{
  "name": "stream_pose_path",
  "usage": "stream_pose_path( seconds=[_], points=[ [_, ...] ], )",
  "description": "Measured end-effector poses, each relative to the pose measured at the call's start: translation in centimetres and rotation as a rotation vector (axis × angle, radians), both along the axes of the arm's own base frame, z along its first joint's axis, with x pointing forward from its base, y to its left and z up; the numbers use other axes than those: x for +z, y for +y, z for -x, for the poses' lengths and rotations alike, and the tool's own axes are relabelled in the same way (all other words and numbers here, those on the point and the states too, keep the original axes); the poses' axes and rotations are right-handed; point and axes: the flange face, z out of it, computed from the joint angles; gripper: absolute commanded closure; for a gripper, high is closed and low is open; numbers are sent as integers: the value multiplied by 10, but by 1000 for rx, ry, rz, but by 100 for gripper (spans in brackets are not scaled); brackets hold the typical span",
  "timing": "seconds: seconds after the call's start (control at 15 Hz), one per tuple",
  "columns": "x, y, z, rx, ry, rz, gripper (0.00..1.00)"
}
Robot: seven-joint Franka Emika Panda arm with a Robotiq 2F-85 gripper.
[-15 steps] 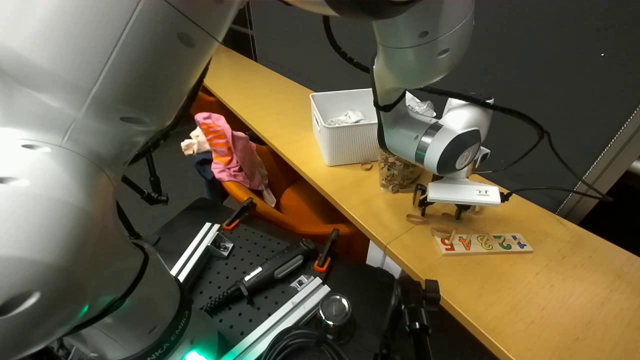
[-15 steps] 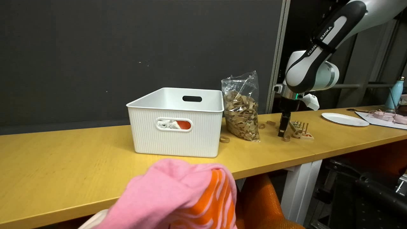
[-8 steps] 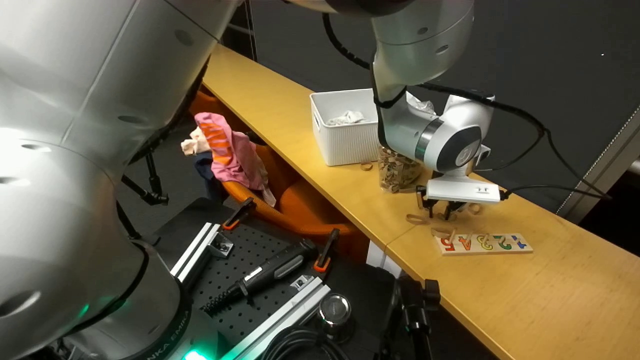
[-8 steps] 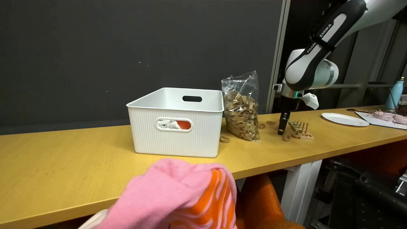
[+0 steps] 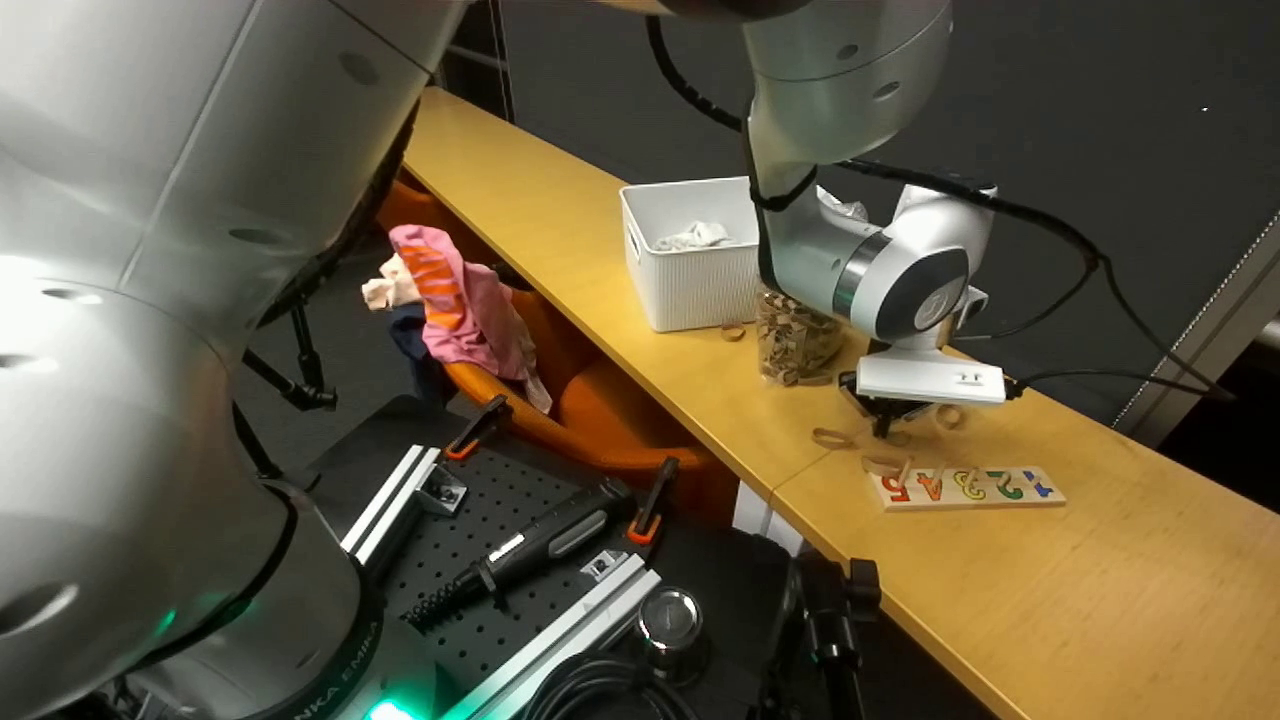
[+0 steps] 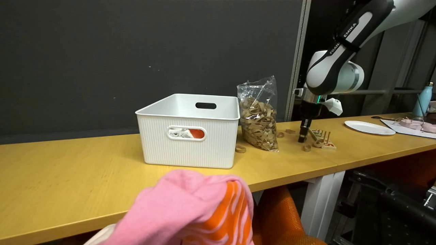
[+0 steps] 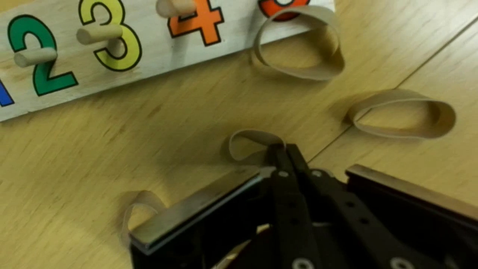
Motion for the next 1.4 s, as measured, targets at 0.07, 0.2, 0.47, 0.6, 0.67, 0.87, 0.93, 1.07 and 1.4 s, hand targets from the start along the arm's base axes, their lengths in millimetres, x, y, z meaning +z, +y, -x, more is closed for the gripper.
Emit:
stream_pose_path(
  seconds=[0.07,0.2,0.47,0.6,0.67,0.87,0.93,1.07,1.4],
  points=[
    [2,1,2,-1,-1,-1,99],
    [7,4,6,0,0,0,99],
    [22,17,16,12,-7,4,99],
    [26,24,20,20,-2,3,99],
    [26,28,21,25,0,2,99],
    [25,41,19,44,7,0,72],
    [24,44,18,50,9,0,71],
    [23,51,16,61,14,-1,59],
    [12,63,16,77,36,-3,23]
  ],
)
